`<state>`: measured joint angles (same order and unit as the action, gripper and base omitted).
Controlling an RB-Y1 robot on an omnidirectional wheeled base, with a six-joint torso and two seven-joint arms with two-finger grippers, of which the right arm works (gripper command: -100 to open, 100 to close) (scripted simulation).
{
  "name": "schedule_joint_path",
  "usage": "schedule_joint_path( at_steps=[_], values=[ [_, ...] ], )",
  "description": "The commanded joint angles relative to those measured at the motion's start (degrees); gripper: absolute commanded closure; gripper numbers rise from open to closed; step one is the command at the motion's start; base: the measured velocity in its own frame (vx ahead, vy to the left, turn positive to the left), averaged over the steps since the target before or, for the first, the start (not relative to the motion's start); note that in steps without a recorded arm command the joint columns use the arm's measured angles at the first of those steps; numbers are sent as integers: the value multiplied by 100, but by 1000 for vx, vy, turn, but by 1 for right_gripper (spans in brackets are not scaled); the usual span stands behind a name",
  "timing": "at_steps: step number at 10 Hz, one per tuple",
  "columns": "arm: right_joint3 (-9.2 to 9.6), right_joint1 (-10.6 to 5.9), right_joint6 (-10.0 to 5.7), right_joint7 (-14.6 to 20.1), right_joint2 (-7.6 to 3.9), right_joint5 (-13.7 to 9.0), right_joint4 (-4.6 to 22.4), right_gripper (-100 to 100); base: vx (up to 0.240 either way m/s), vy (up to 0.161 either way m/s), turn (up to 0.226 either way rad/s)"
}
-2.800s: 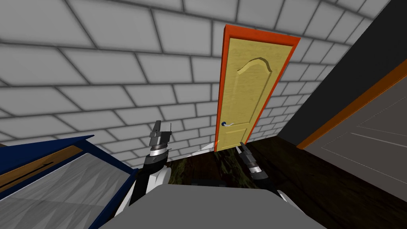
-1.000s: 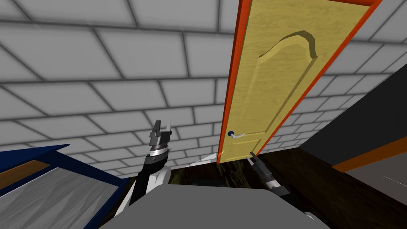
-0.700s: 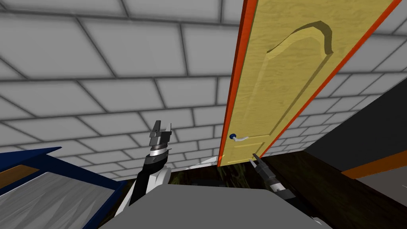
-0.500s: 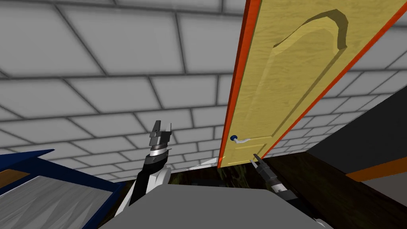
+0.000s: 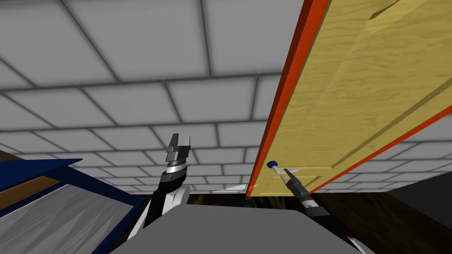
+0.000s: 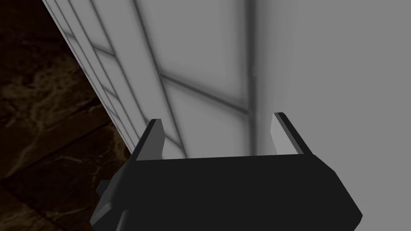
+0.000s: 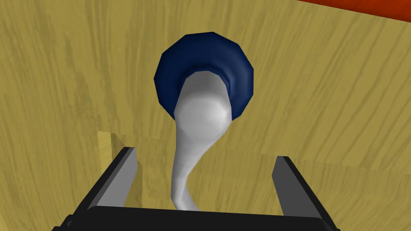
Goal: Pull the door open
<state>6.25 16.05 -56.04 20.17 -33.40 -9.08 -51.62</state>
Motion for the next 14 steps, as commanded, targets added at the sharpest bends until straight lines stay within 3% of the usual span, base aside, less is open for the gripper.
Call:
schedule_joint_path(
  at_steps=[1,2,3,8,14],
  values=[
    [-84,-90,57,3,26,-45,133,-100,198,17,143],
    [-54,-43,33,3,11,-29,71,-100,94,7,24],
    [-54,-43,33,3,11,-29,71,100,-12,-3,-19],
    [-54,-43,33,3,11,-29,71,100,-17,-3,1],
    [40,-8,-307,124,-104,-14,328,100,-182,-67,158]
  ],
)
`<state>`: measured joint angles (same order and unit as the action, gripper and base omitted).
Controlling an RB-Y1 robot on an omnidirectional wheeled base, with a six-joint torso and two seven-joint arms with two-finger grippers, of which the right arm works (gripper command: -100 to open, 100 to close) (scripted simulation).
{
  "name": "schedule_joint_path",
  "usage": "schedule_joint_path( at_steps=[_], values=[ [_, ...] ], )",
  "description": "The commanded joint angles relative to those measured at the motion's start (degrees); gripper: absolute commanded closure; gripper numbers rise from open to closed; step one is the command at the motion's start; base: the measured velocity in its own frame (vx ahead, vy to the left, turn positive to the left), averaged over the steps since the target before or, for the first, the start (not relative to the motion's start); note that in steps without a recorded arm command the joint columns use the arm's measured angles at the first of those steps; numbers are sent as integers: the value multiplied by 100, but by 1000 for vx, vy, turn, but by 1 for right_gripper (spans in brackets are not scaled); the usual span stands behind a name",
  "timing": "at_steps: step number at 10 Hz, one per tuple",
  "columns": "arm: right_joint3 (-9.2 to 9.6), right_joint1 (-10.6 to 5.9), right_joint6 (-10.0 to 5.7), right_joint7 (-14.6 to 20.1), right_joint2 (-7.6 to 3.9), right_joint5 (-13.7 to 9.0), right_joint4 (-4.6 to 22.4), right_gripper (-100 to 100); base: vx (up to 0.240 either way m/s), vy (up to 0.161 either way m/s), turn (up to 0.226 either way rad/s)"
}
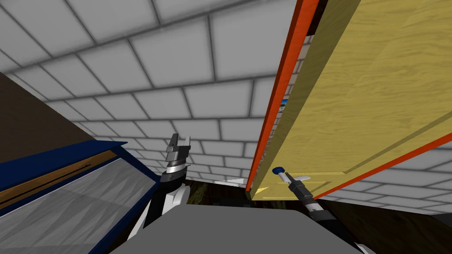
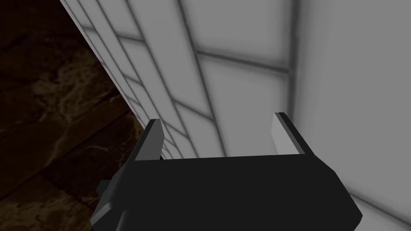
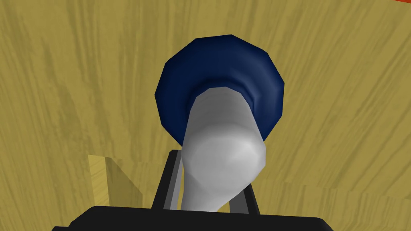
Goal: Pull the door open
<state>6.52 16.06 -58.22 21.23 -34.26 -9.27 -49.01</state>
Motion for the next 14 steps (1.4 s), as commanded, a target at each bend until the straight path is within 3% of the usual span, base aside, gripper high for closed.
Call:
schedule_joint_path(
  at_steps=[1,6,7,14],
  values=[
    [30,-3,-158,41,-41,8,114,100,-196,-84,169],
    [98,20,-435,131,-135,19,303,100,-191,-62,150],
    [96,35,-367,119,-112,18,258,100,-75,-32,32],
    [230,129,-896,215,-240,-16,591,100,-192,-71,171]
  ],
)
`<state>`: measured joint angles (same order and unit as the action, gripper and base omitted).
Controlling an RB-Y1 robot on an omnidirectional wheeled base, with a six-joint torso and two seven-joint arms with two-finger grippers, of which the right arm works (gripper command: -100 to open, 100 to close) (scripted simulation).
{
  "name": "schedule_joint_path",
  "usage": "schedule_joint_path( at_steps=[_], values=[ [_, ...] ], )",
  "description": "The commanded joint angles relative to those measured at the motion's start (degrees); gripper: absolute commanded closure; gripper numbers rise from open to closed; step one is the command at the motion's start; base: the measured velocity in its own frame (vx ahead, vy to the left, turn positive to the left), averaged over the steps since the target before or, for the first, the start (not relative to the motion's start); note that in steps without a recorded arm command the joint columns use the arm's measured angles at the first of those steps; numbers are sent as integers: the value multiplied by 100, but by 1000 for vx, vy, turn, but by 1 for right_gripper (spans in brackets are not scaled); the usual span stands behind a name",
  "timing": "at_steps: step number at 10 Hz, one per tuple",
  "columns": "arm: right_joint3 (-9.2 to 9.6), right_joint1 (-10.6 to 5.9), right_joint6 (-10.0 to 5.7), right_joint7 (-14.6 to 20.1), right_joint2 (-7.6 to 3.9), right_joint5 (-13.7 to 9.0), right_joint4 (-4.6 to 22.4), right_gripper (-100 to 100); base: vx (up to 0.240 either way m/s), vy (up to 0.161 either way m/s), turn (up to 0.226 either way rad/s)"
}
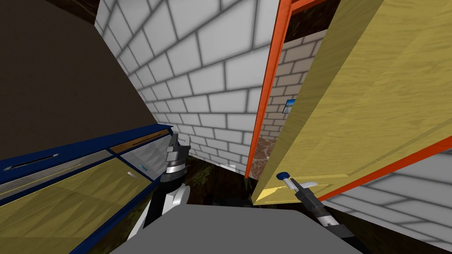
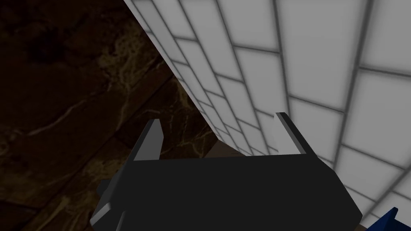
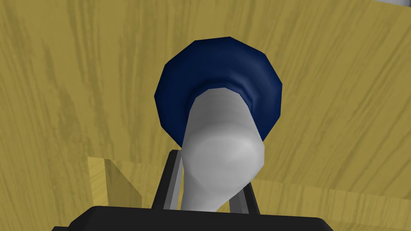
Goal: Pull the door open
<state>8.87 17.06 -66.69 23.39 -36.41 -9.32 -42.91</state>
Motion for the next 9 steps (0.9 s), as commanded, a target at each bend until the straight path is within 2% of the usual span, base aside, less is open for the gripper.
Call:
schedule_joint_path(
  at_steps=[1,4,5,9],
  values=[
    [12,41,-119,11,-44,-16,26,100,-186,-45,146],
    [57,73,-311,44,-93,-30,145,100,-226,-77,156],
    [55,60,-252,38,-70,-24,112,100,-101,-39,29],
    [119,0,-410,85,-102,-19,298,100,-213,-79,191]
  ],
)
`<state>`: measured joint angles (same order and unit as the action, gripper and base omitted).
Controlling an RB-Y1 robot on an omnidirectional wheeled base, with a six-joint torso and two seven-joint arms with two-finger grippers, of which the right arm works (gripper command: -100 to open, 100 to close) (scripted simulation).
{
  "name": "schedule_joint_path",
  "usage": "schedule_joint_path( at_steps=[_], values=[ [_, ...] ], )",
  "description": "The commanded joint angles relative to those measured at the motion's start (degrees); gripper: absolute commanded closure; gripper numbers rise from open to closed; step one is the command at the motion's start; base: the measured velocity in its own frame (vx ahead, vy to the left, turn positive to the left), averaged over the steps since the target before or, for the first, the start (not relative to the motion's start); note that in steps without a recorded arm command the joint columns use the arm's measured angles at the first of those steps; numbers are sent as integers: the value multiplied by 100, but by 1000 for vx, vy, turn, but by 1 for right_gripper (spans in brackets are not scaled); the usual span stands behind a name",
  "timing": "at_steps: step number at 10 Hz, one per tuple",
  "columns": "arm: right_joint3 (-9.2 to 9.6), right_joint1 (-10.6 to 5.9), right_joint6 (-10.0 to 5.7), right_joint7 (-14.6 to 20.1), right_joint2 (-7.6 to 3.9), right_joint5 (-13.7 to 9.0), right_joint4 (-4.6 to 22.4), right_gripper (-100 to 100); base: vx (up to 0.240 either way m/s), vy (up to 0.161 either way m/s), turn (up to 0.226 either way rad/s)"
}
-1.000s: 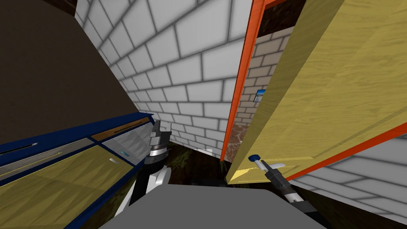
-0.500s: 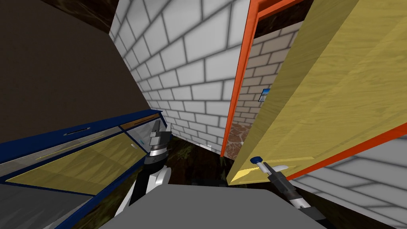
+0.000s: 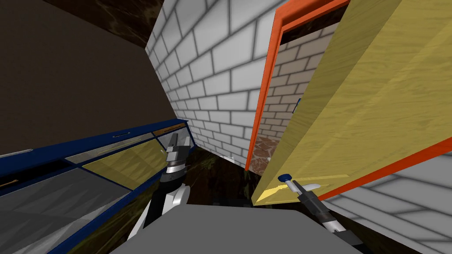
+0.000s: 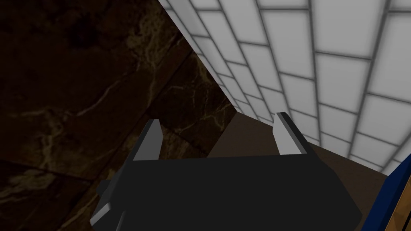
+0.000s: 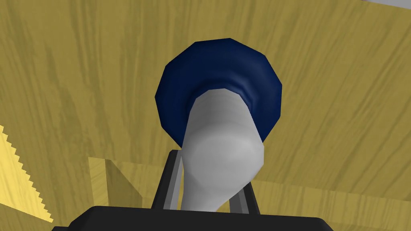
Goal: Pull the door open
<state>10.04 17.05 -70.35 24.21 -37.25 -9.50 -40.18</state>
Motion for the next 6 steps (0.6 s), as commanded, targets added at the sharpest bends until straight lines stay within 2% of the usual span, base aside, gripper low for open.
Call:
schedule_joint_path(
  at_steps=[1,4,6],
  values=[
    [14,-15,-79,13,-27,-1,65,100,-252,-134,190],
    [53,-65,-193,45,-57,0,198,100,-266,-87,196],
    [76,-96,-262,65,-75,0,279,100,-235,-53,161]
  ],
)
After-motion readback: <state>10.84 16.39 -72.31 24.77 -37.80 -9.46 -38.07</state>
